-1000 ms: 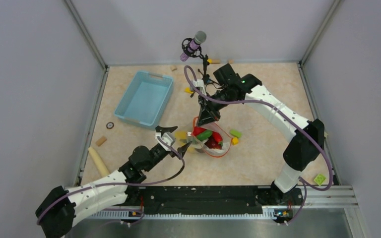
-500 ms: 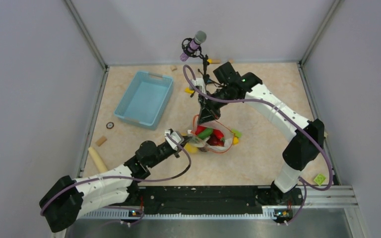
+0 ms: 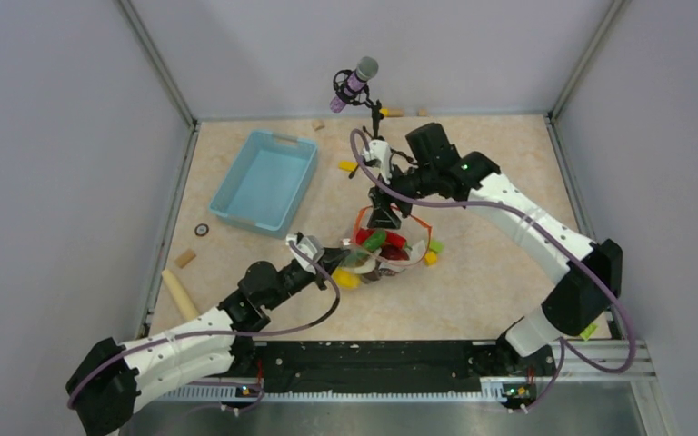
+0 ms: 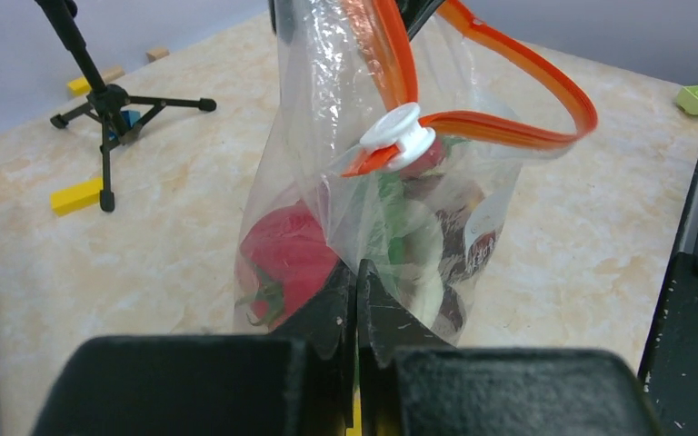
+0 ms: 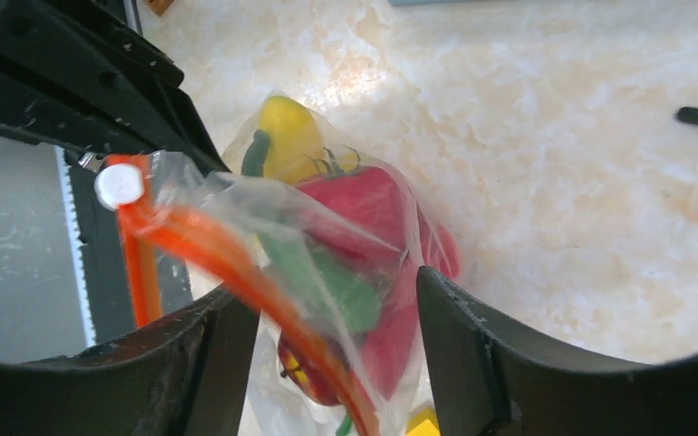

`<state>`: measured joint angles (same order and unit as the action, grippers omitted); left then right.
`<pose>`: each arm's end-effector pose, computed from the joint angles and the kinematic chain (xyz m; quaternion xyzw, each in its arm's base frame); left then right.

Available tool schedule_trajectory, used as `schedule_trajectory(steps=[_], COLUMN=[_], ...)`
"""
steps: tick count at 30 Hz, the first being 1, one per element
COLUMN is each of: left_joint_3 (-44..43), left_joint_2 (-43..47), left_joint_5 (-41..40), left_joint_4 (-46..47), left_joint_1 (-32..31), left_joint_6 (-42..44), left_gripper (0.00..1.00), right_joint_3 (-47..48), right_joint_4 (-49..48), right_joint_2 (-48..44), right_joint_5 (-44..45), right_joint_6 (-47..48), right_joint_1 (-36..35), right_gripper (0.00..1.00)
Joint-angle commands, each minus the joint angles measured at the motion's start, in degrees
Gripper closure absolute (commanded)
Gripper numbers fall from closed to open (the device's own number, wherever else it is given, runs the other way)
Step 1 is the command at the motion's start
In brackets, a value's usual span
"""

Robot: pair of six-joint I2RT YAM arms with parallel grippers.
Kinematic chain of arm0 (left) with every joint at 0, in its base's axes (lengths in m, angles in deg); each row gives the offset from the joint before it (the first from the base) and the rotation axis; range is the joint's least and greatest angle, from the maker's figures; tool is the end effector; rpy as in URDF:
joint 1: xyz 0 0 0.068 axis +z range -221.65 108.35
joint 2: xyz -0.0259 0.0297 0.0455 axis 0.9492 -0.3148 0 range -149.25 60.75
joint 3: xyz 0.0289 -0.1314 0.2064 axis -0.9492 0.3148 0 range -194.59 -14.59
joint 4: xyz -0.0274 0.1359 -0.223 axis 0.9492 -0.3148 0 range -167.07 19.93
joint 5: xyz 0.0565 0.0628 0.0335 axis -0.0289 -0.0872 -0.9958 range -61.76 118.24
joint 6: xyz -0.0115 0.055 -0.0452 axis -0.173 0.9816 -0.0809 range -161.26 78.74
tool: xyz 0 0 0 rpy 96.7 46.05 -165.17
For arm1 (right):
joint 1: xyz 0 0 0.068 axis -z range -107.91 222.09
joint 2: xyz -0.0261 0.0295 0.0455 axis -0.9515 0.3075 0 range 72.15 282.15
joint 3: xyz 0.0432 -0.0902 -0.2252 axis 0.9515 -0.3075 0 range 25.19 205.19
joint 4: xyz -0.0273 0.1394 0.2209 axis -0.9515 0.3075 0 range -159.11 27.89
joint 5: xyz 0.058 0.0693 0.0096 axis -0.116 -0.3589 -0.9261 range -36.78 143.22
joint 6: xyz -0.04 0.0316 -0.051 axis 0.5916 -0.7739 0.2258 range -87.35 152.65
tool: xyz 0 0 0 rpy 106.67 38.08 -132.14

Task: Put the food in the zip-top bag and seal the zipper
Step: Zip the zipper food storage bag at the center of the board.

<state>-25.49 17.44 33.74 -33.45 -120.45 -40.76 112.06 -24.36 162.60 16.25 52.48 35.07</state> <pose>0.1413 -0.1699 0.2042 0.3155 0.6033 -0.3292 0.6543 0.2596 0.2408 0.3037 -0.5211 0.7259 0.3434 0.2892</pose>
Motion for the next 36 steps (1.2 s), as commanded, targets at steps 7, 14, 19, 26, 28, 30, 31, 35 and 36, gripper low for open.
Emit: schedule_trajectory(steps=[7,14,19,26,28,30,31,35,36], left_joint_3=[-4.3,-9.2,-10.6,-12.3,-12.5,-12.9,-13.1,-13.6,-13.7], left_joint_2=[-6.0,-6.5,-7.7,-10.2,-10.6,-11.0,-11.1,-11.4,-11.5], left_joint_5=[-4.8,-20.6,-20.8,-16.3,-16.5,-17.4,-17.9,-17.8,-17.3], left_joint_4=[2.2,-2.1,-3.0,-3.2,-3.1,-3.5,-3.7,-3.6,-3.6], left_joint_1=[0.0,0.0,0.0,-0.1,-0.1,-0.1,-0.1,-0.1,-0.1], left_joint_6=[-8.0,-16.9,-20.6,-21.1,-21.7,-22.3,-22.8,-24.7,-24.8], left_gripper=[1.0,1.0,1.0,1.0,1.0,1.0,1.0,1.0,1.0], right_joint_3=[-16.1,-17.7,-15.8,-11.9,-9.5,-8.2,-8.0,-7.6,-7.6], right_joint_4=[-23.0,-19.1,-17.6,-16.6,-14.7,-13.2,-13.2,-13.1,-13.1], right_joint_2=[-22.5,-24.5,-20.7,-12.5,-10.1,-8.4,-8.0,-6.9,-6.7], right_joint_5=[4.6,-8.9,-10.1,-6.5,-6.4,-6.8,-6.7,-2.3,-0.6], right_joint_6=[0.7,7.4,8.1,8.9,8.8,8.8,8.8,9.1,9.2], right_joint_1=[-0.6,-0.8,-2.0,-4.8,-5.1,-5.2,-5.6,-7.4,-7.8], right_gripper=[0.21,0.19,0.21,0.26,0.29,0.31,0.31,0.33,0.34])
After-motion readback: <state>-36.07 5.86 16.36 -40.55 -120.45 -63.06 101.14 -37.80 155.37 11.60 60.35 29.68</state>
